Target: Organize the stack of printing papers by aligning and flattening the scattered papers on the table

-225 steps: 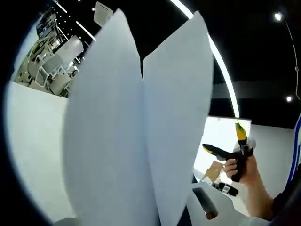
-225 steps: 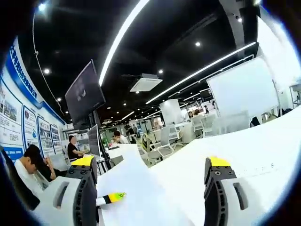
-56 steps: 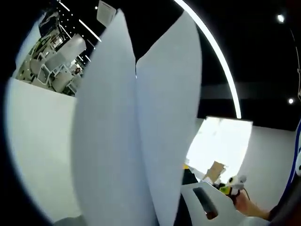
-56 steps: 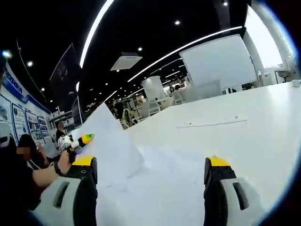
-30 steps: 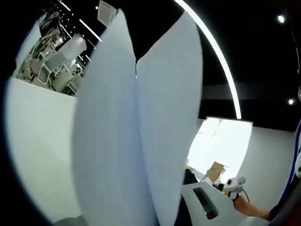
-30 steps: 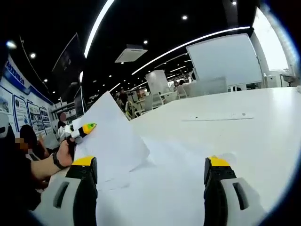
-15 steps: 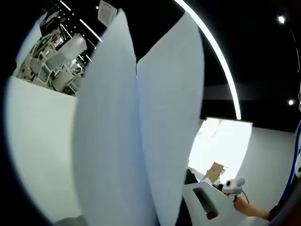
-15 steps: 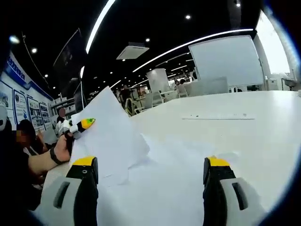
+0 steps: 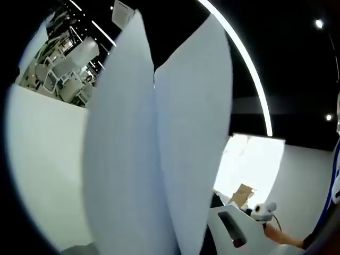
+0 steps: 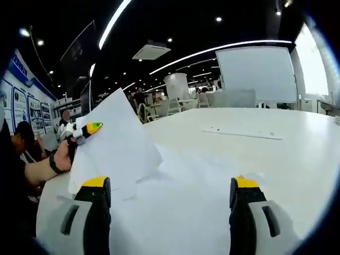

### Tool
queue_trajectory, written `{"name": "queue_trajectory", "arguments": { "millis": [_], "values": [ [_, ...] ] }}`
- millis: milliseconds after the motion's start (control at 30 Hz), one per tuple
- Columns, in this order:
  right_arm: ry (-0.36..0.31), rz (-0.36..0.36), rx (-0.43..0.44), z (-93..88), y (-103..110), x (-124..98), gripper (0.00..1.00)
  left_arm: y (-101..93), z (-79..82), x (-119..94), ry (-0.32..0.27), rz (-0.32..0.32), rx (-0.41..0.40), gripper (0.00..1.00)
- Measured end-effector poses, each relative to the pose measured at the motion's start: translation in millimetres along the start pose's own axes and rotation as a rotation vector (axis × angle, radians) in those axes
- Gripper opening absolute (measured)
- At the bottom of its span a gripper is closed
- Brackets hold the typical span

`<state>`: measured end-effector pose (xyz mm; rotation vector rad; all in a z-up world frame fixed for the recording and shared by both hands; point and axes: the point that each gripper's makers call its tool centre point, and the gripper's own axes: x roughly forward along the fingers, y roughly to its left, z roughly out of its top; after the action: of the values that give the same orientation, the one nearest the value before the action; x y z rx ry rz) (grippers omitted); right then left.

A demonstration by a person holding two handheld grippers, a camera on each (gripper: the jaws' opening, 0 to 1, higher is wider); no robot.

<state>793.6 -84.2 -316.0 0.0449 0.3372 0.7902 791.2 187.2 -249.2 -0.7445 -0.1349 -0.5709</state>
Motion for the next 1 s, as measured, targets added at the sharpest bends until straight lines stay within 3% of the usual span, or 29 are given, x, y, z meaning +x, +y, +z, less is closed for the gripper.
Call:
{"name": "queue_trajectory", "arguments": {
  "millis": [133,233,500,733,1000],
  "values": [
    [-0.028,-0.039,-0.012,6.3,-5,-10,0.88,-0.4,-0.3,0,0.001,0.000,0.007,0.07],
    [-0.038,-0.051,0.010,0.9,-4,-18,0.88,-0.8,-0.4,0,0.001,0.000,0.010,0.07],
    [0.013,-0.110,-0.053,-20.2,-7,-36,0.87,-4.9,-5.5,2,0.025,-0.004,0.048,0.07],
    [0.030,-0.156,-0.080,-27.0,-12,-49,0.87,-4.7,-5.9,2,0.029,-0.003,0.054,0.07],
    [0.022,-0.275,-0.069,-33.9,-13,-67,0.86,-4.2,-5.7,2,0.030,-0.002,0.060,0.07]
  ]
}}
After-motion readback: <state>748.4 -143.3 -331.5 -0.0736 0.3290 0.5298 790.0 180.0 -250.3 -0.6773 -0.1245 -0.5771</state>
